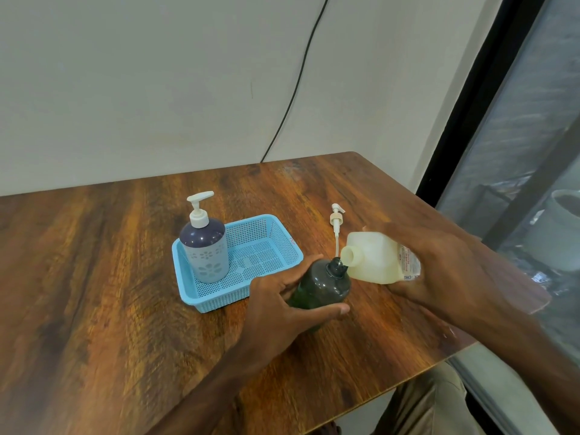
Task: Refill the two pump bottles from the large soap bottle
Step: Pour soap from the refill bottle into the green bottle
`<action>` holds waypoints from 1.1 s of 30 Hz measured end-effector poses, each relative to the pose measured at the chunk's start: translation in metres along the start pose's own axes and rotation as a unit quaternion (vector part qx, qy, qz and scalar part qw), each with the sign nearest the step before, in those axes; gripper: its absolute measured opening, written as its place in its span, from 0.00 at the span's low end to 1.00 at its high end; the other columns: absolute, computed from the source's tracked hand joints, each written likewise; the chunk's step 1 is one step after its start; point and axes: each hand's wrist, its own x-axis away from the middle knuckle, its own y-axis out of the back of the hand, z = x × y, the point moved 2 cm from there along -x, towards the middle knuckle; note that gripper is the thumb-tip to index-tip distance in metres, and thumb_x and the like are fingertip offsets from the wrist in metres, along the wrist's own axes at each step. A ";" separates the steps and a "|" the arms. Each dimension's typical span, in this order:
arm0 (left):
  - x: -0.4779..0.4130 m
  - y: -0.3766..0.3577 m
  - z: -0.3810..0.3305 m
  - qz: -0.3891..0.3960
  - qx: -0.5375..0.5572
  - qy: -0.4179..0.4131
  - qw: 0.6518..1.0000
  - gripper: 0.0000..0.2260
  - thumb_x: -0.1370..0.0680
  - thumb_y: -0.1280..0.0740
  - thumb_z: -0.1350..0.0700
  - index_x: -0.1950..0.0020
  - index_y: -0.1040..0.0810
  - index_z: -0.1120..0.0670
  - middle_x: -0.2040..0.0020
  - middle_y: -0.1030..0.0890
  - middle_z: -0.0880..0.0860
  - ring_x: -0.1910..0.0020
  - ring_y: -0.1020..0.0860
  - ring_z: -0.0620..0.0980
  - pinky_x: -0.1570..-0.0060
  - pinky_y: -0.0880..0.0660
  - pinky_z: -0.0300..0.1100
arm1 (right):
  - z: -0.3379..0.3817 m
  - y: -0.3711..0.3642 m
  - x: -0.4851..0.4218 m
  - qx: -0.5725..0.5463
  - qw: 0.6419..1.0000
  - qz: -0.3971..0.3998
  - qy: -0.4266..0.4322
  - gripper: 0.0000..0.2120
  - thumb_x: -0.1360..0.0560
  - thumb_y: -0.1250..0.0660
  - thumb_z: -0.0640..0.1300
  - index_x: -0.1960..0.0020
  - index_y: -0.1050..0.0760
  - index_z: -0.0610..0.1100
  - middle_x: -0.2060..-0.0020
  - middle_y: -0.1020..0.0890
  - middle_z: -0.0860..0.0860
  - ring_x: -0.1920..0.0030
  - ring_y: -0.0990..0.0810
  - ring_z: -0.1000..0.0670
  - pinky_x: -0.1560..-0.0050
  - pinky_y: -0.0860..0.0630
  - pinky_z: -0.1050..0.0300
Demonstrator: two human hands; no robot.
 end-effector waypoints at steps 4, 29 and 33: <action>0.001 0.001 -0.001 -0.002 0.002 -0.011 1.000 0.32 0.35 0.16 0.45 0.33 0.24 0.40 0.41 0.18 0.32 0.38 0.19 0.35 0.42 0.20 0.35 | -0.005 -0.003 0.001 -0.011 0.999 0.019 -0.023 0.37 0.34 0.19 0.51 0.28 0.28 0.54 0.36 0.20 0.54 0.35 0.24 0.51 0.40 0.27 0.54; 0.002 0.000 -0.001 -0.004 0.018 -0.018 1.000 0.33 0.34 0.16 0.45 0.31 0.22 0.47 0.40 0.17 0.32 0.38 0.19 0.36 0.41 0.20 0.35 | 0.012 0.013 -0.001 -0.002 1.000 0.023 -0.007 0.36 0.35 0.18 0.47 0.29 0.26 0.50 0.38 0.19 0.53 0.38 0.23 0.53 0.43 0.33 0.59; 0.003 0.000 -0.001 -0.003 0.011 -0.016 1.000 0.33 0.35 0.17 0.44 0.32 0.23 0.43 0.43 0.19 0.27 0.39 0.19 0.33 0.42 0.21 0.32 | 0.012 0.010 -0.001 0.009 1.000 0.014 0.000 0.37 0.37 0.17 0.47 0.30 0.25 0.50 0.39 0.18 0.52 0.40 0.22 0.51 0.46 0.32 0.62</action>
